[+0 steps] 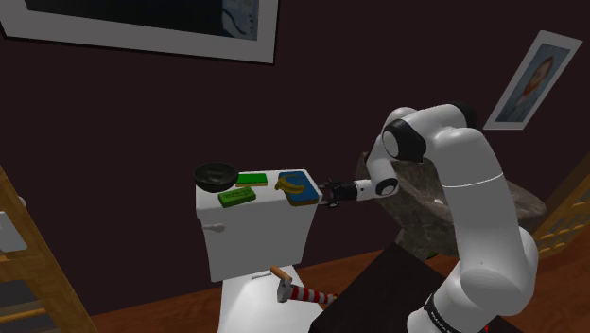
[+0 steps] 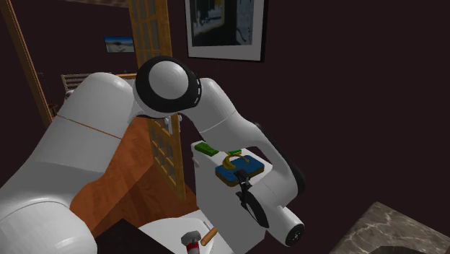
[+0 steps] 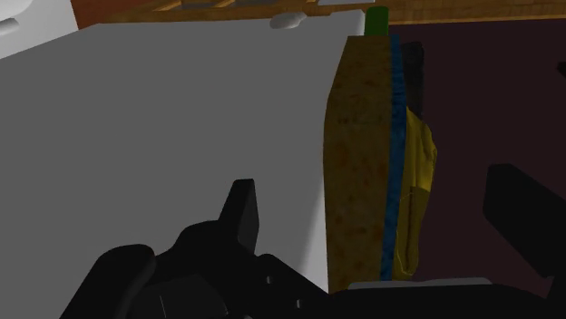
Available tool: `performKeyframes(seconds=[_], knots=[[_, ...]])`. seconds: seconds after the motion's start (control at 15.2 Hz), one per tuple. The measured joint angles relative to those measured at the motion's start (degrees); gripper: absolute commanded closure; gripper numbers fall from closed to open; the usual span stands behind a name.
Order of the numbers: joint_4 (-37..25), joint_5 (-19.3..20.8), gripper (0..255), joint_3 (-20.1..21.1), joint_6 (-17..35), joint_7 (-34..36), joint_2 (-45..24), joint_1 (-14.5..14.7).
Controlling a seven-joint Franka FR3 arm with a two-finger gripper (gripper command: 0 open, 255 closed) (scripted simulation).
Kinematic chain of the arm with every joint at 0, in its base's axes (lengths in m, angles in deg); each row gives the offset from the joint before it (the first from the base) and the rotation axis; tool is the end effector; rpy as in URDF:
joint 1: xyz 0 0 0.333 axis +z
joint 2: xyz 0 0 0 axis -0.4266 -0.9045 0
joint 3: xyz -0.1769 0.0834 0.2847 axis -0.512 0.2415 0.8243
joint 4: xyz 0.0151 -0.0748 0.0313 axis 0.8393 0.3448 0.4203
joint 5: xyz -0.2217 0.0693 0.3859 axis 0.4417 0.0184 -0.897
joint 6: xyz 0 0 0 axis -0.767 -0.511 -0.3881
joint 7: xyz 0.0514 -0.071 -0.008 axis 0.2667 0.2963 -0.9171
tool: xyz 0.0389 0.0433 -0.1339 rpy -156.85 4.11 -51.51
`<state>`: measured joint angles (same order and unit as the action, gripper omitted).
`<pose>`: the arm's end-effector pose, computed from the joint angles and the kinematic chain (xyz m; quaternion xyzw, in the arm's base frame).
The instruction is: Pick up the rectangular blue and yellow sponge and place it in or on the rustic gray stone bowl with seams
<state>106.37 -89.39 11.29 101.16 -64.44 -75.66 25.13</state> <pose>0.5225 -0.2188 0.0941 -0.7448 0.2222 -0.2048 0.5949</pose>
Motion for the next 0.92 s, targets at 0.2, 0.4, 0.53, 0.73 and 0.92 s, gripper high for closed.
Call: performKeyframes(seconds=[0.2, 0.4, 0.53, 0.73, 0.92], knots=[[0.0, -0.3, 0, 0.2, 0.3, 0.0, 0.0, 0.3], [0.1, -0.4, 0, 0.2, 0.3, 0.0, 0.0, 0.3], [0.1, -0.4, 255, 0.2, 0.3, 0.0, 0.0, 0.3], [0.1, -0.4, 255, 0.2, 0.3, 0.0, 0.0, 0.3], [0.1, -0.4, 255, 0.2, 0.3, 0.0, 0.0, 0.3]])
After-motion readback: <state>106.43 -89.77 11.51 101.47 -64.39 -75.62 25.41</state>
